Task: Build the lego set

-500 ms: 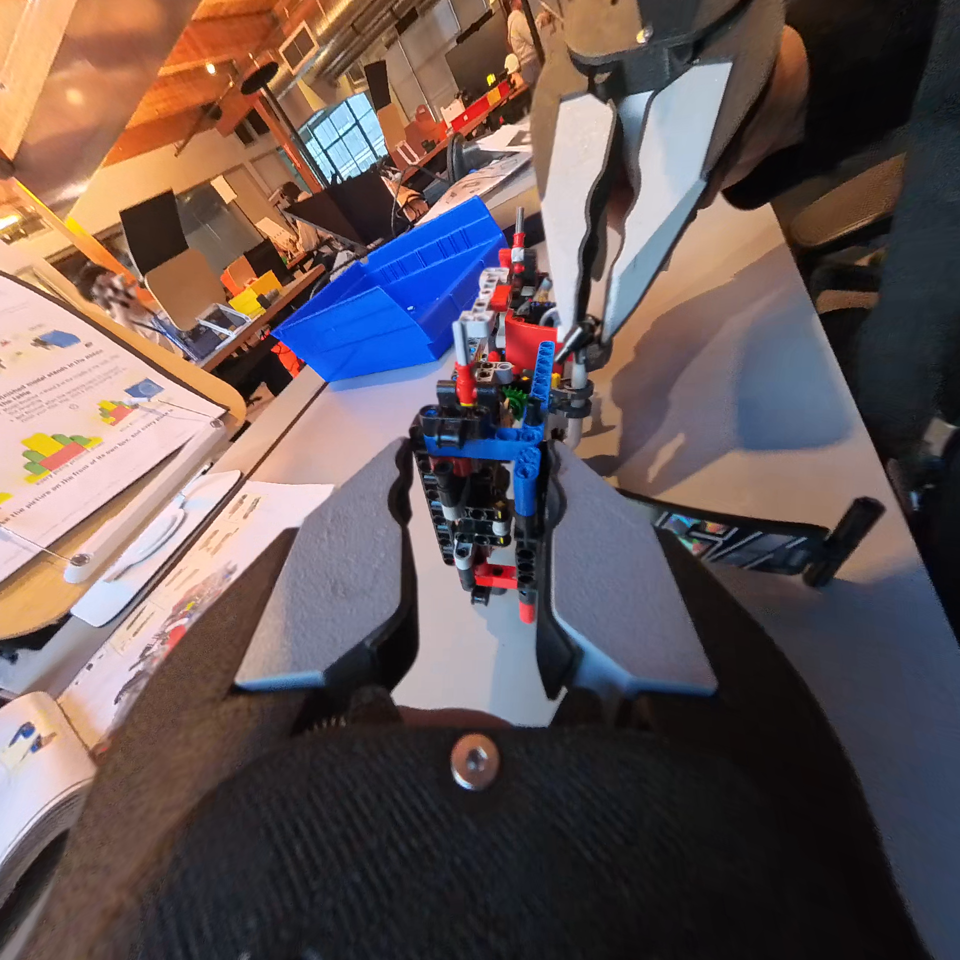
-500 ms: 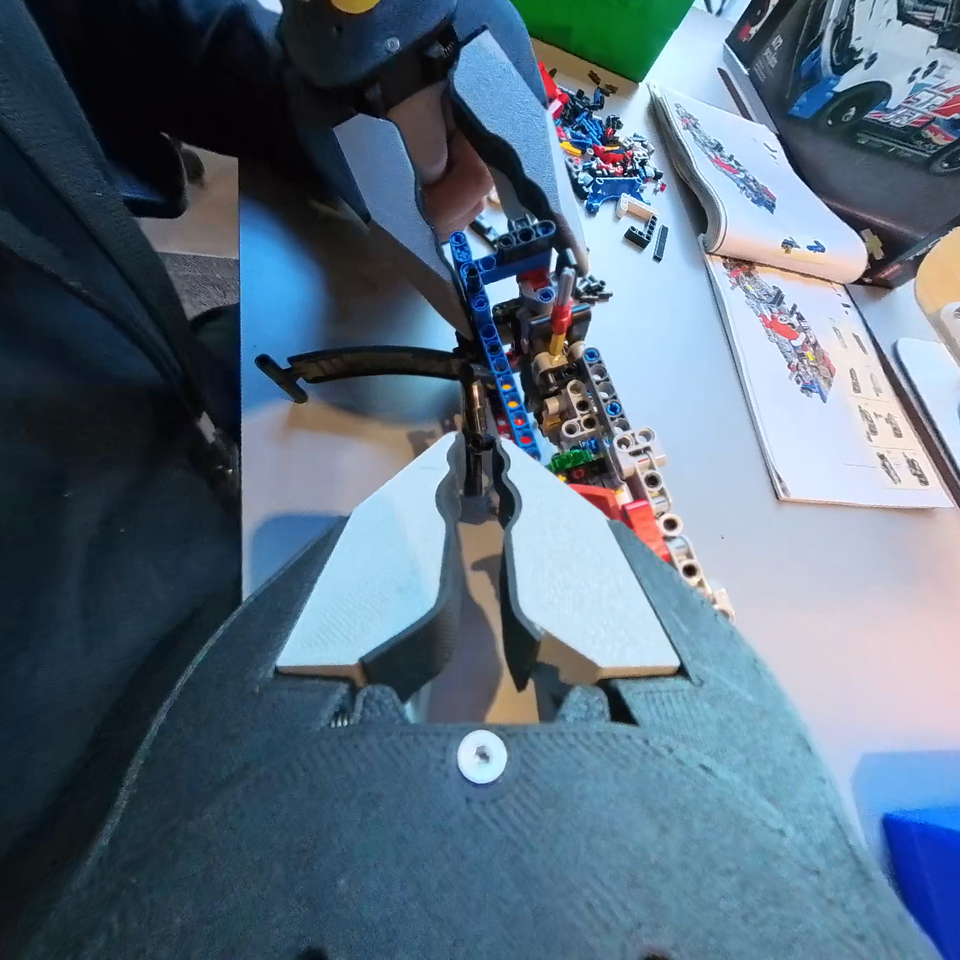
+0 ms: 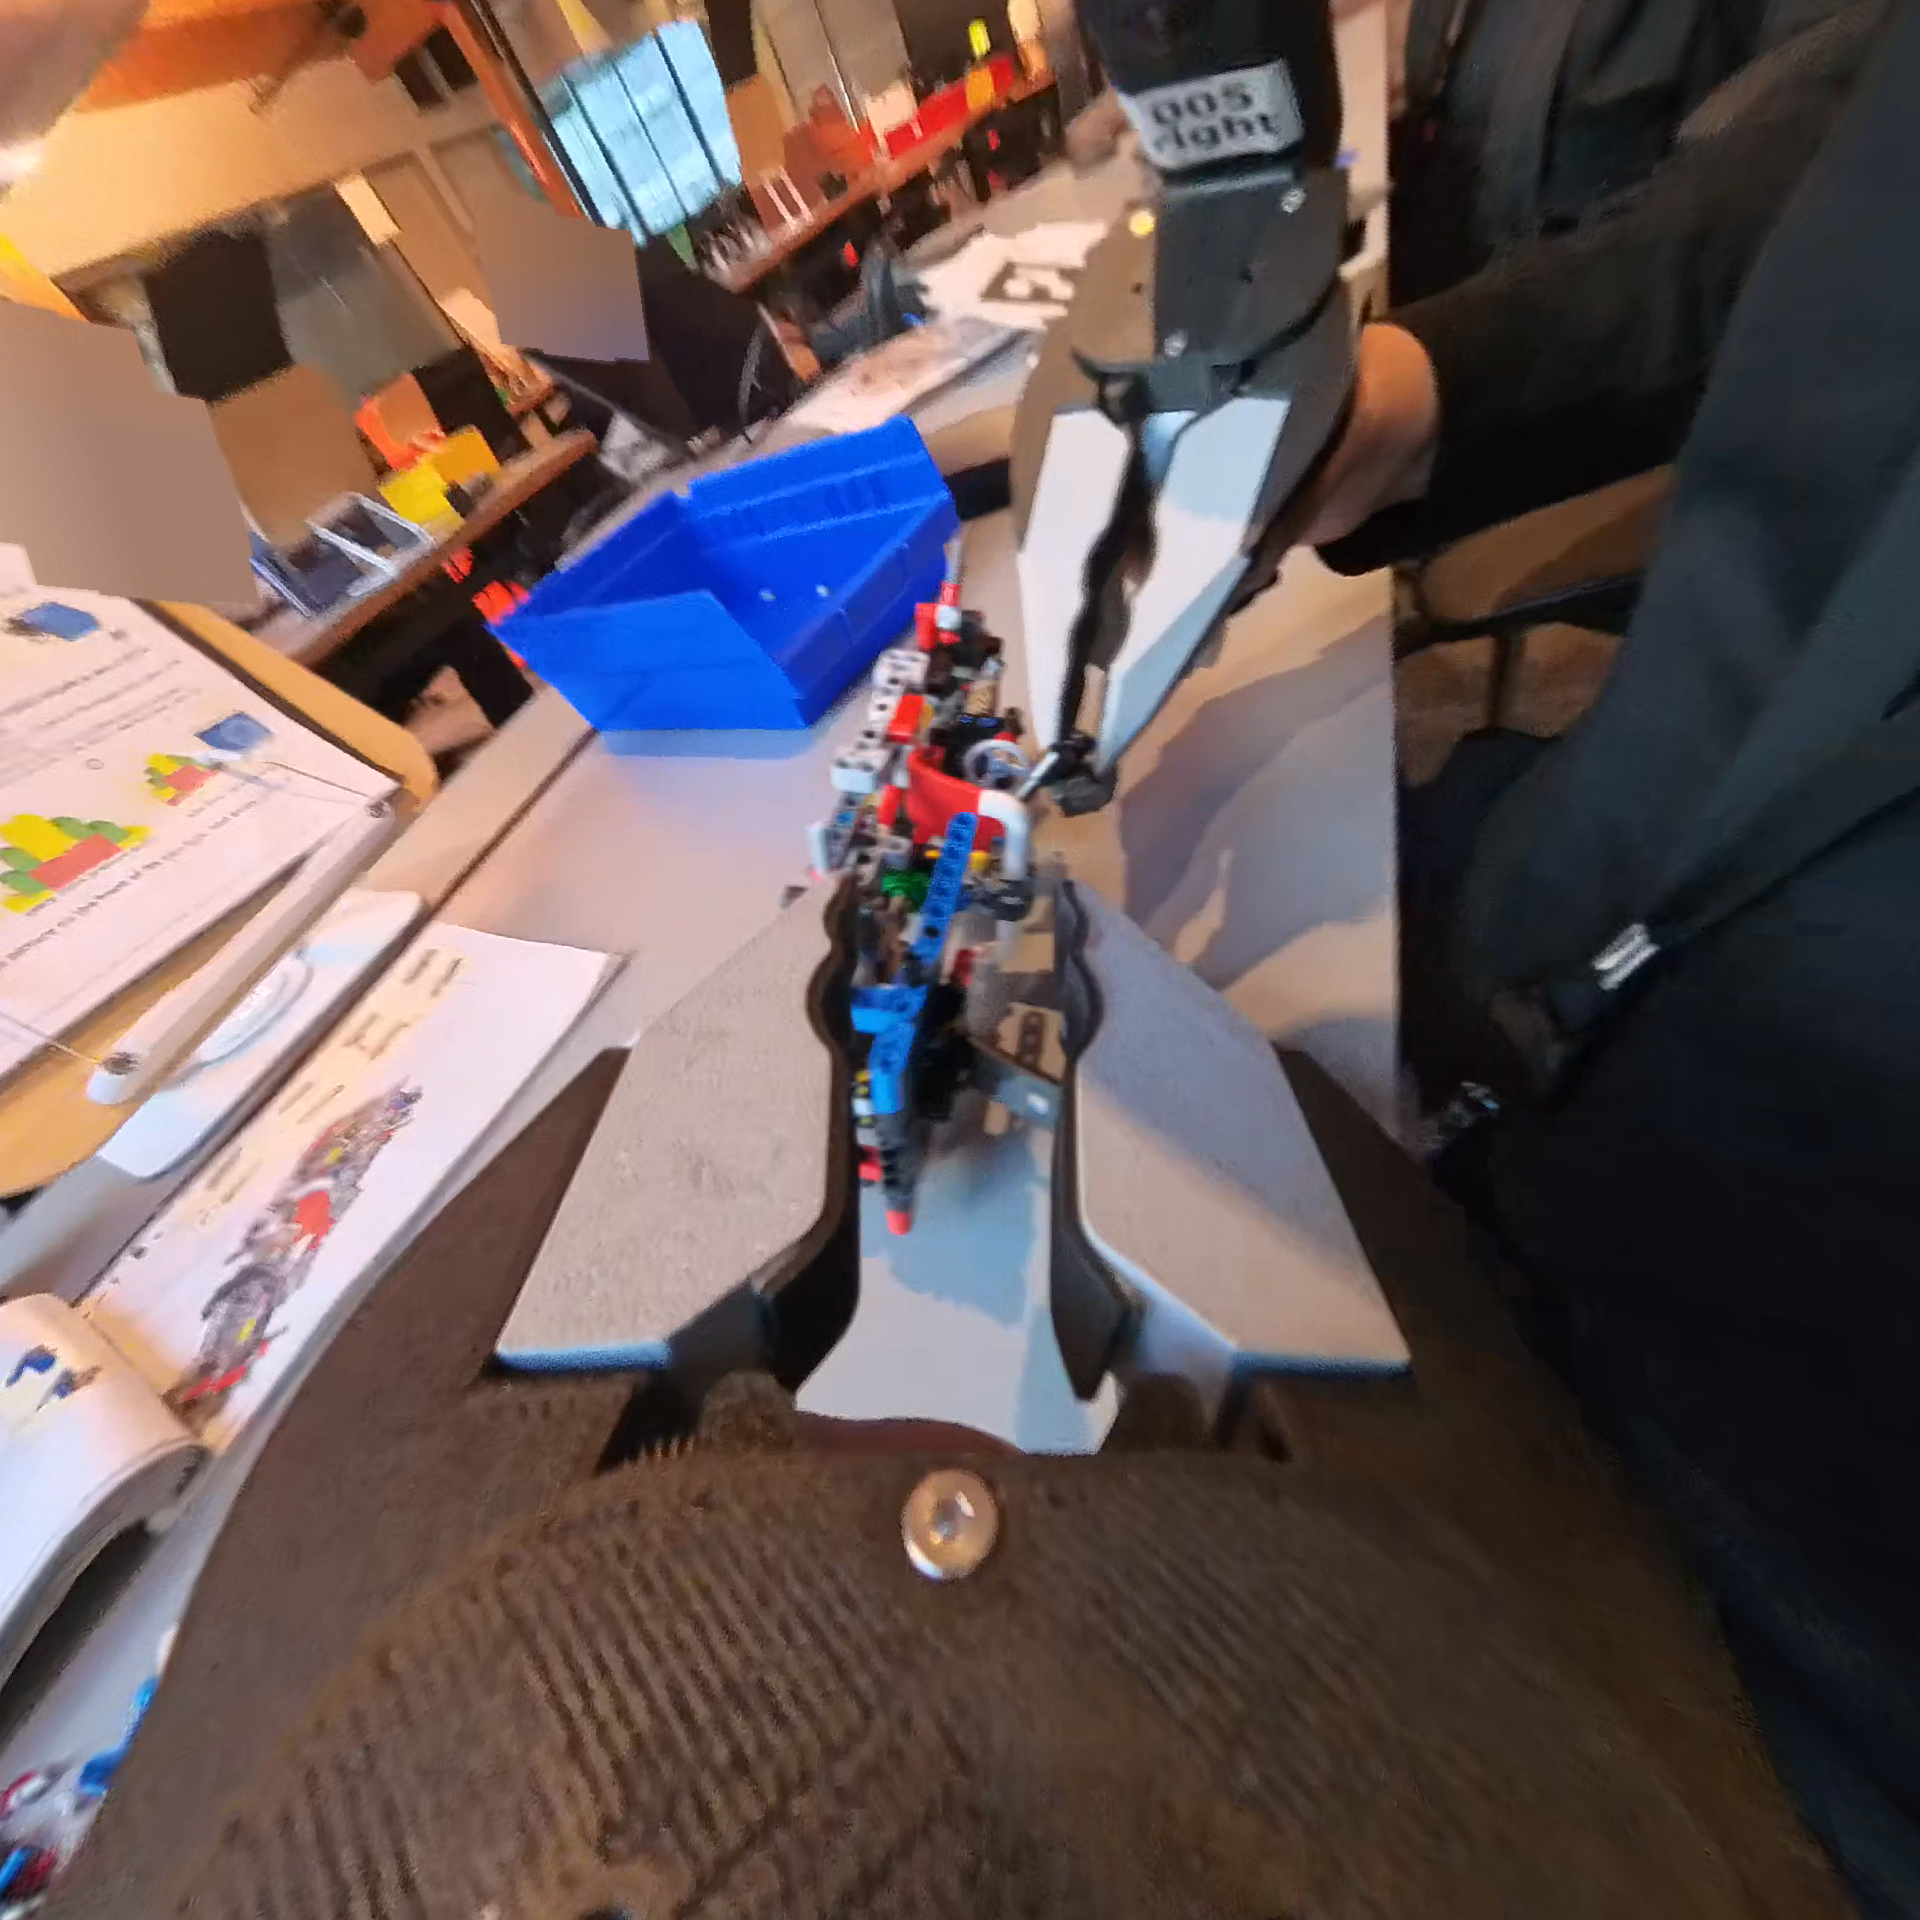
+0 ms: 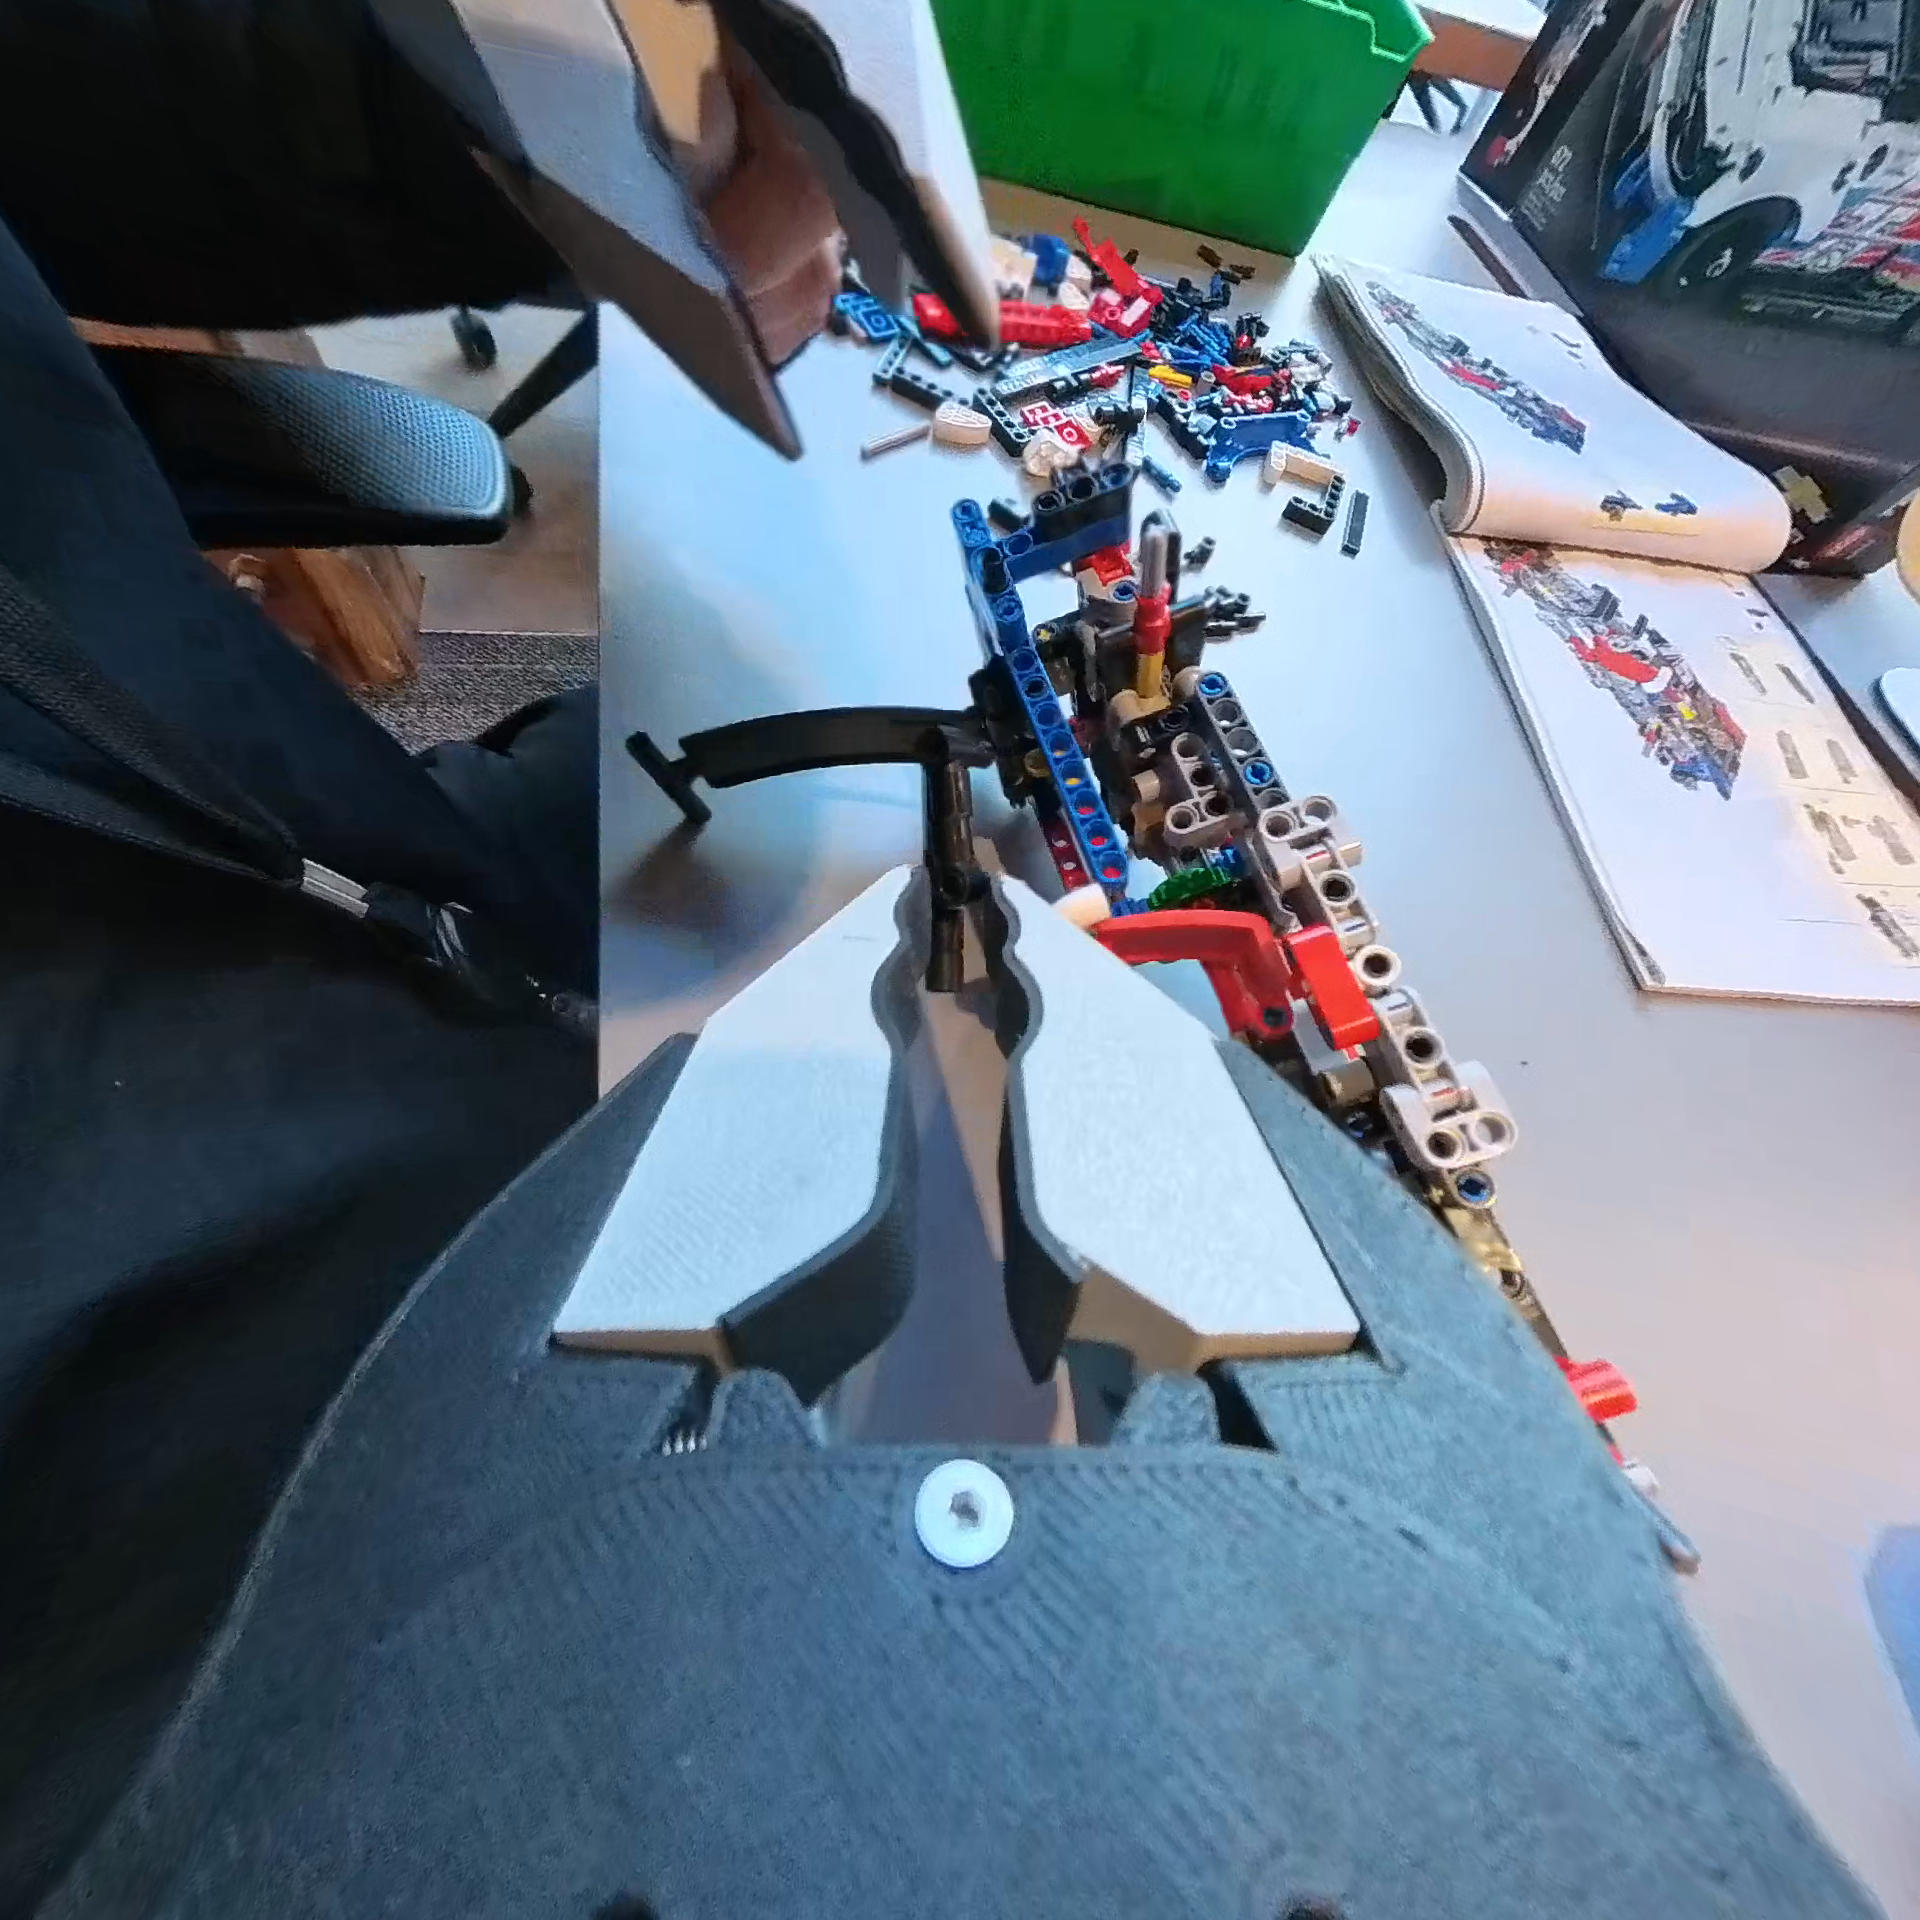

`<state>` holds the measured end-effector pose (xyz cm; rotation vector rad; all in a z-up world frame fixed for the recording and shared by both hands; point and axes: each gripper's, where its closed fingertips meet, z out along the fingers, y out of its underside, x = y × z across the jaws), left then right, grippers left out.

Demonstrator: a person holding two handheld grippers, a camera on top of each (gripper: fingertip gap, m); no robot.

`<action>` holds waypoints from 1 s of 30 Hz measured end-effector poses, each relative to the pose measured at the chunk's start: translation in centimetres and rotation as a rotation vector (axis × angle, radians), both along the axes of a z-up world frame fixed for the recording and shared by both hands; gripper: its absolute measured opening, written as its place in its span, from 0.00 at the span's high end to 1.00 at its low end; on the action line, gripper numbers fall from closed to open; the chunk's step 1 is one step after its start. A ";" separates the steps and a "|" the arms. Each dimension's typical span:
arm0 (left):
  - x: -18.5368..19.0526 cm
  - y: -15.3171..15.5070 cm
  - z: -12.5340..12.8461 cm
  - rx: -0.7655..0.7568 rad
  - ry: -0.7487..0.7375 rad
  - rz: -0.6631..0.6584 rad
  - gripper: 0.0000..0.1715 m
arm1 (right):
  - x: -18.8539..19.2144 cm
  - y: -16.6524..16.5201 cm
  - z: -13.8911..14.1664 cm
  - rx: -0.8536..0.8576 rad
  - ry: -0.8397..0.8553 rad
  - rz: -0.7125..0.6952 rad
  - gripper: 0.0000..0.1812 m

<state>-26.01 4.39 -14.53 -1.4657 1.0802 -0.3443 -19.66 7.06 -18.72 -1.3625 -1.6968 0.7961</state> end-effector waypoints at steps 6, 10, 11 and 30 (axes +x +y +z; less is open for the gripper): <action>3.6 0.7 -2.6 -0.288 0.068 0.151 0.79 | -0.2 0.6 1.8 0.321 0.027 -0.012 0.96; 6.3 0.0 -1.6 -0.510 -0.227 0.090 0.79 | 0.2 0.3 3.3 0.642 0.082 -0.015 0.96; 6.3 0.3 -1.3 -0.512 -0.272 0.098 0.79 | 0.3 0.0 3.5 0.689 0.096 -0.008 0.96; 9.3 0.9 -0.7 -0.285 -0.164 -0.005 0.93 | 1.7 -1.8 4.0 0.103 0.260 0.118 0.96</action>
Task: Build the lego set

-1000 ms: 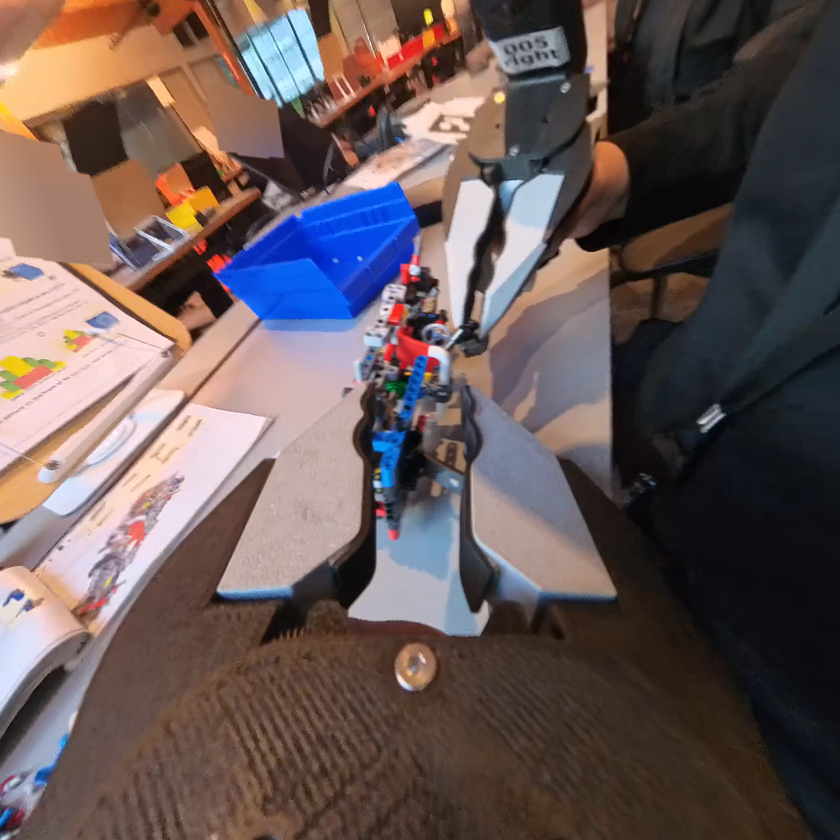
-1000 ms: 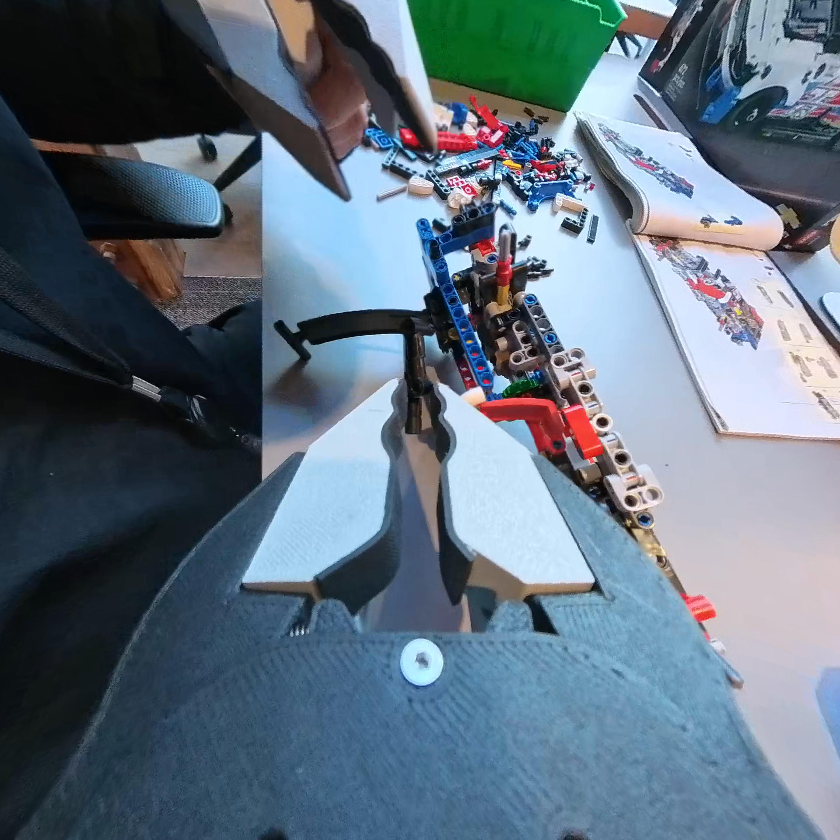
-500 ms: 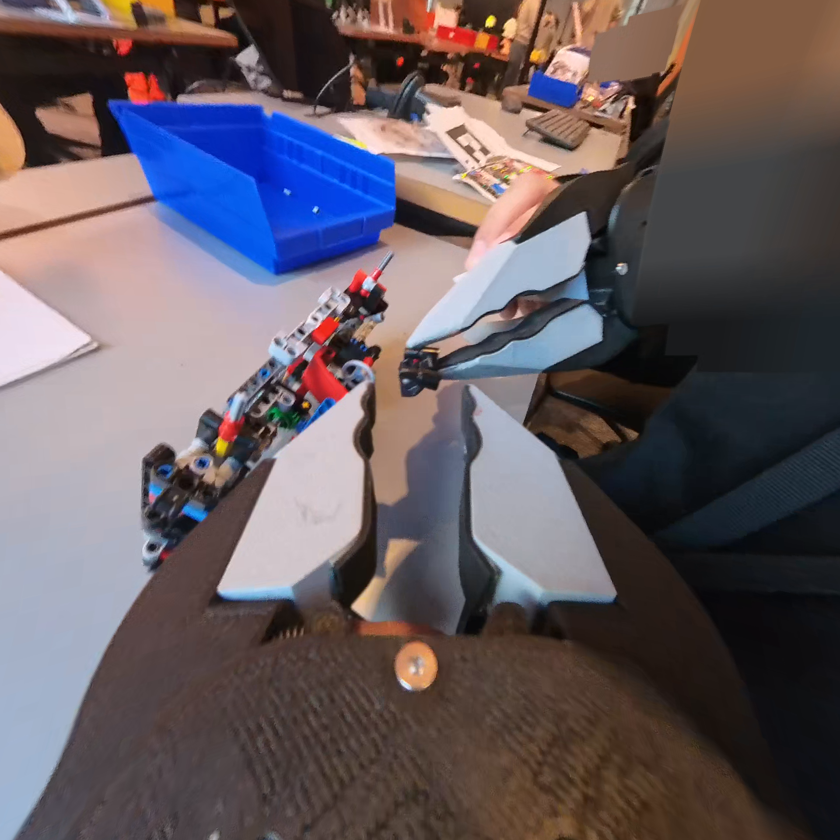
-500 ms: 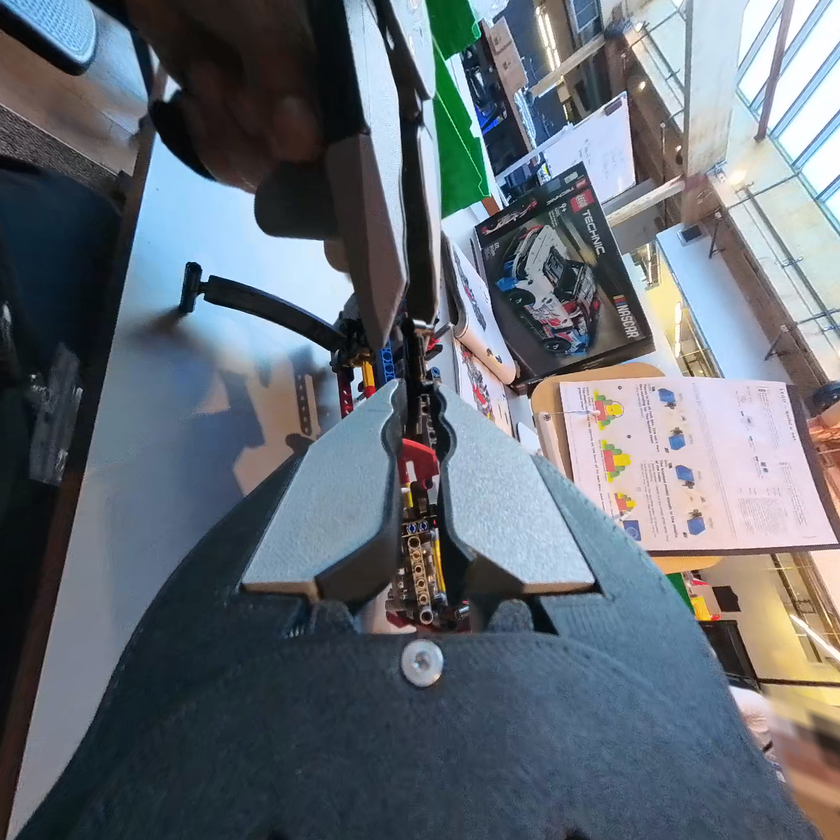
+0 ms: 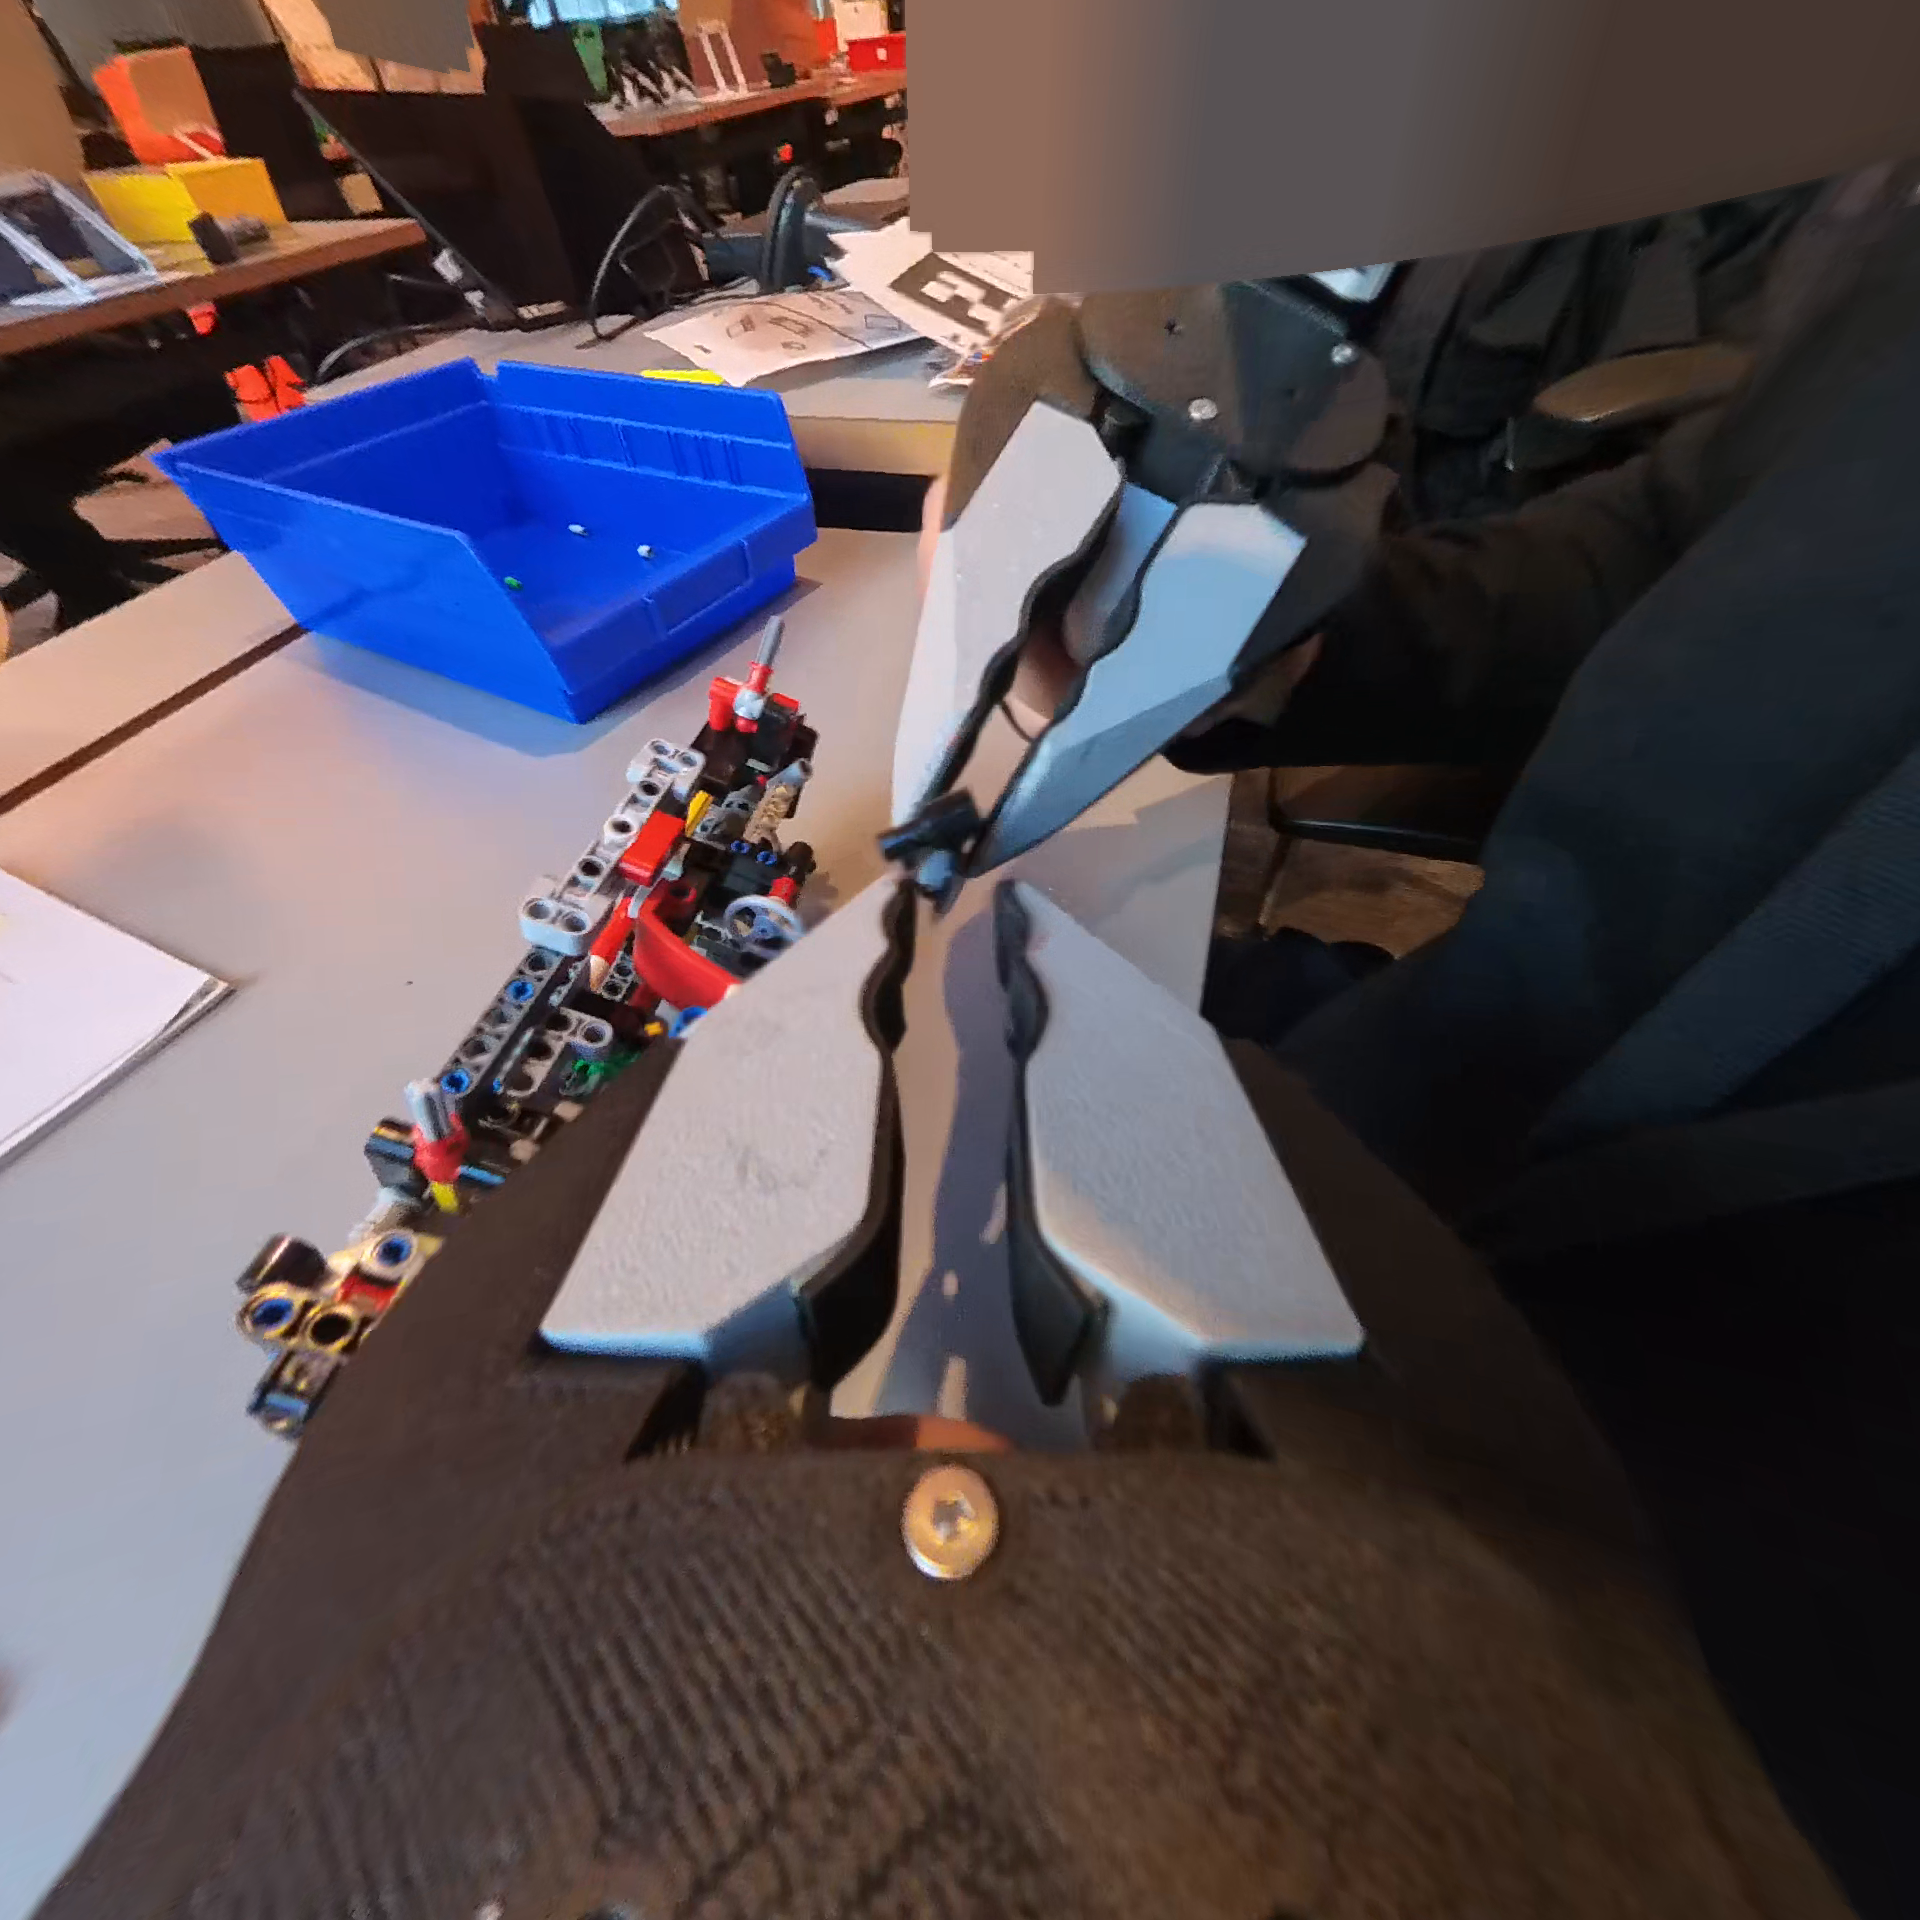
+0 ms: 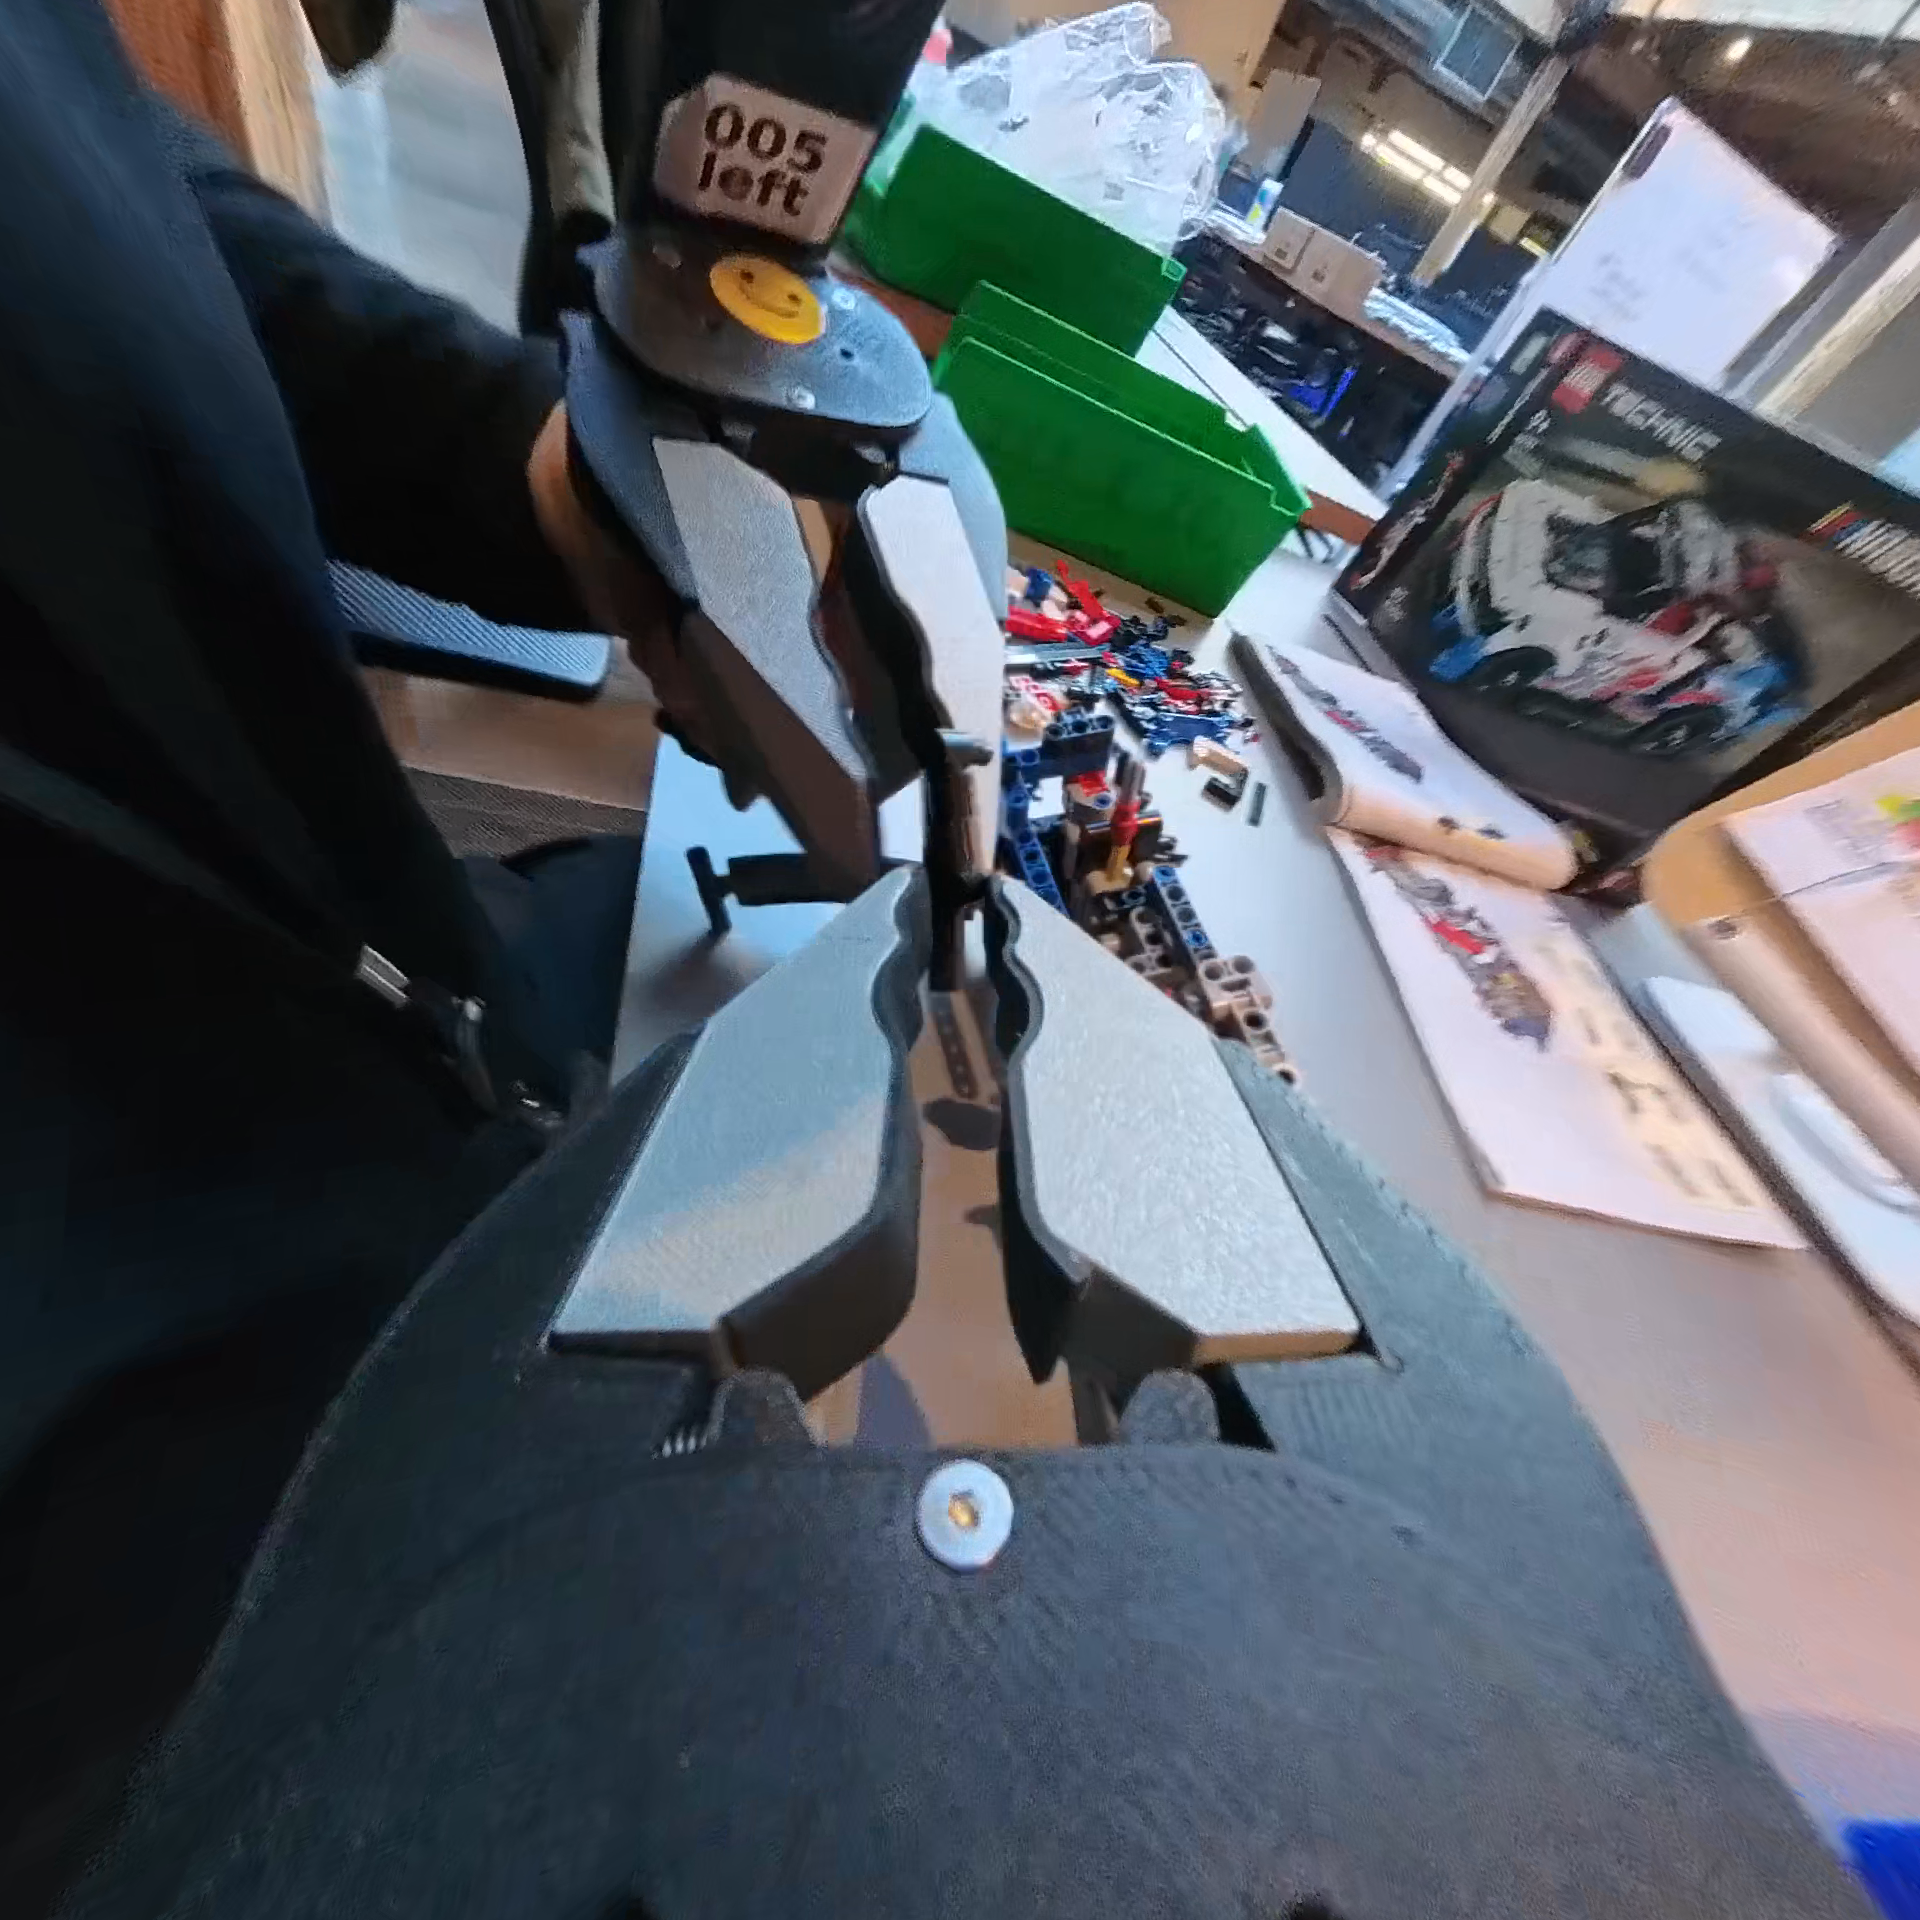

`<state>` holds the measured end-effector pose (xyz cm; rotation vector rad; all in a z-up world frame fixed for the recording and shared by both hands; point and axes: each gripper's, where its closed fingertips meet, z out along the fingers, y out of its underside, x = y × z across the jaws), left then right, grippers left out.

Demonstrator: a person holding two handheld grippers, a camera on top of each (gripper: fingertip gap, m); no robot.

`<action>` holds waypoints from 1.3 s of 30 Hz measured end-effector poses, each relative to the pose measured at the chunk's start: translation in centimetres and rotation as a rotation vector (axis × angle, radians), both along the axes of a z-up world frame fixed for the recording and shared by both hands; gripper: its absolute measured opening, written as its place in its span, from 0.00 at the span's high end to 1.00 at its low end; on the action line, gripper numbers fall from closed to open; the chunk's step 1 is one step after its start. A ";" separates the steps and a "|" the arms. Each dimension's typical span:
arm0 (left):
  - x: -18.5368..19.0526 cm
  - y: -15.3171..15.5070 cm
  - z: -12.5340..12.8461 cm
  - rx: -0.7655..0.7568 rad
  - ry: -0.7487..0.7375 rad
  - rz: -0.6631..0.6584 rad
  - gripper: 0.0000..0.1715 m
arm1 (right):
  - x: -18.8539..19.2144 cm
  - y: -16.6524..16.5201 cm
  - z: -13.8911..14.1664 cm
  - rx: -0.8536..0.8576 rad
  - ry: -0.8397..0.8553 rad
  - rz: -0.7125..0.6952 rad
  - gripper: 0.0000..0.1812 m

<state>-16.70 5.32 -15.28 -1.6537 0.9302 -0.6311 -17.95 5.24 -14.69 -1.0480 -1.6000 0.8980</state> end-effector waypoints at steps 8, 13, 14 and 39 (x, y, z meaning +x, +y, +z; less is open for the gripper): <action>0.0 0.3 -1.0 -0.211 -0.130 0.044 0.98 | 0.1 0.2 -1.0 -0.381 -0.078 0.080 0.96; 0.5 -0.4 0.4 -0.301 -0.312 -0.009 0.98 | 1.0 -0.2 0.1 -0.500 -0.015 0.168 0.95; 0.5 -0.5 0.9 -0.326 -0.368 -0.028 0.98 | 1.3 -0.2 0.4 -0.548 -0.003 0.190 0.94; 0.7 -1.1 1.3 -0.319 -0.460 -0.131 0.98 | 0.5 -1.0 1.6 -1.146 -0.066 0.446 0.93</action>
